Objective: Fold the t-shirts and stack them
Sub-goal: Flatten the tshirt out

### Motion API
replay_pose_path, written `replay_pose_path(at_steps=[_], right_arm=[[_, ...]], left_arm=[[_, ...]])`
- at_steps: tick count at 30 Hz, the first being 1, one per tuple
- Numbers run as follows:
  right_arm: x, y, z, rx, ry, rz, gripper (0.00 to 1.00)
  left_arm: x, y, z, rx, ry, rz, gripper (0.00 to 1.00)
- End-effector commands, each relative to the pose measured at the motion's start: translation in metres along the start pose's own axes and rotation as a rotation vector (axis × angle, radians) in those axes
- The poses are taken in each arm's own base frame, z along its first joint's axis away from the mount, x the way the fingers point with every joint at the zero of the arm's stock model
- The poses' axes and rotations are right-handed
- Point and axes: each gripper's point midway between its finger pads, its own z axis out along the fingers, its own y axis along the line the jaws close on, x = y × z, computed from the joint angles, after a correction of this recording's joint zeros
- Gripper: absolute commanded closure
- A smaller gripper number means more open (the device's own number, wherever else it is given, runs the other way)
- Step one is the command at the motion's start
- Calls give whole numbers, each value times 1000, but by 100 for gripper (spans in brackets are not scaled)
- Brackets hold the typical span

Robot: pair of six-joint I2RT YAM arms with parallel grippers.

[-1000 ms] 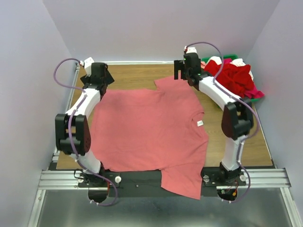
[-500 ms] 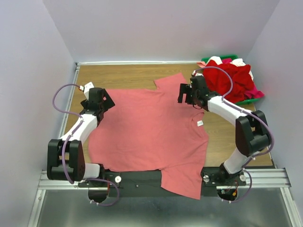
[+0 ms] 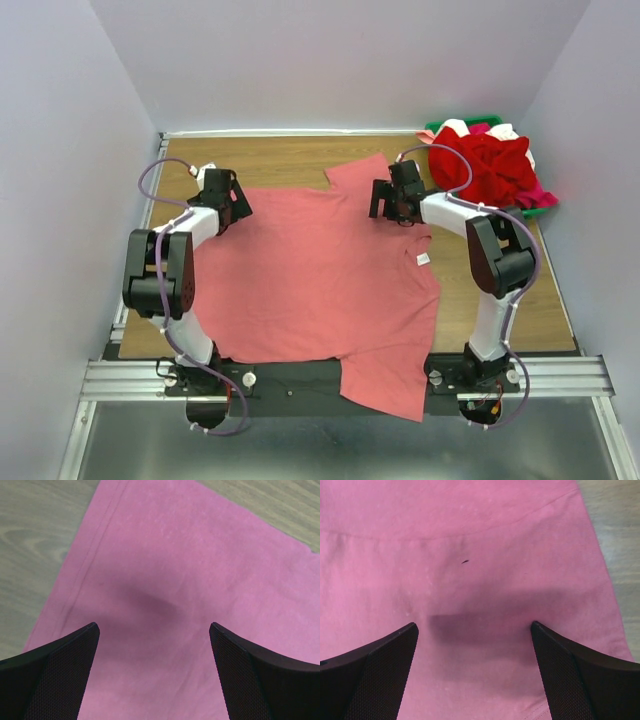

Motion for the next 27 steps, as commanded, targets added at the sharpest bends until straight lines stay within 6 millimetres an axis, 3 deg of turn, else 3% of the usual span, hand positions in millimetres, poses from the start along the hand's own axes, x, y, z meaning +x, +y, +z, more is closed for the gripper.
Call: replay_pose_path(at_steps=[1, 2, 7, 9, 10, 12, 13, 15, 18, 19, 21, 23, 24, 25, 26, 27], right_arm=[[12, -19, 17, 60, 43, 48, 0], [13, -21, 19, 66, 43, 49, 0], [14, -31, 25, 104, 46, 62, 0], [10, -33, 26, 107, 37, 81, 0], [5, -36, 26, 109, 29, 91, 0], [-1, -40, 26, 119, 17, 99, 0], [-4, -40, 27, 119, 13, 100, 0], [-13, -42, 31, 112, 1, 104, 0], [-23, -41, 43, 98, -1, 101, 0], [-28, -40, 47, 92, -8, 106, 0], [-44, -36, 56, 68, -24, 121, 0], [-40, -39, 73, 48, 2, 136, 0], [-55, -37, 76, 34, -21, 143, 0], [-49, -38, 86, 27, -2, 145, 0], [-54, -35, 89, 14, -8, 147, 0], [-67, -31, 92, -6, -28, 148, 0]], left_arm=[[6, -4, 16, -1, 56, 33, 1], [12, -4, 22, -5, 77, 36, 2], [-2, -29, 39, 69, 91, 40, 2], [3, -31, 50, 59, 130, 52, 1], [-10, -38, 53, 70, 112, 51, 3], [-4, -37, 66, 46, 148, 62, 9], [-19, -45, 69, 55, 126, 61, 12], [-13, -46, 81, 42, 160, 73, 16], [-21, -55, 95, 52, 173, 89, 20], [-39, -64, 96, 61, 148, 89, 21], [-34, -53, 107, -16, 174, 93, 19], [-51, -55, 111, -32, 133, 96, 2], [-54, -58, 113, -23, 121, 98, 2], [-68, -66, 113, -3, 94, 96, 1], [-61, -67, 121, -1, 120, 110, 1], [-78, -75, 122, 12, 91, 105, 1]])
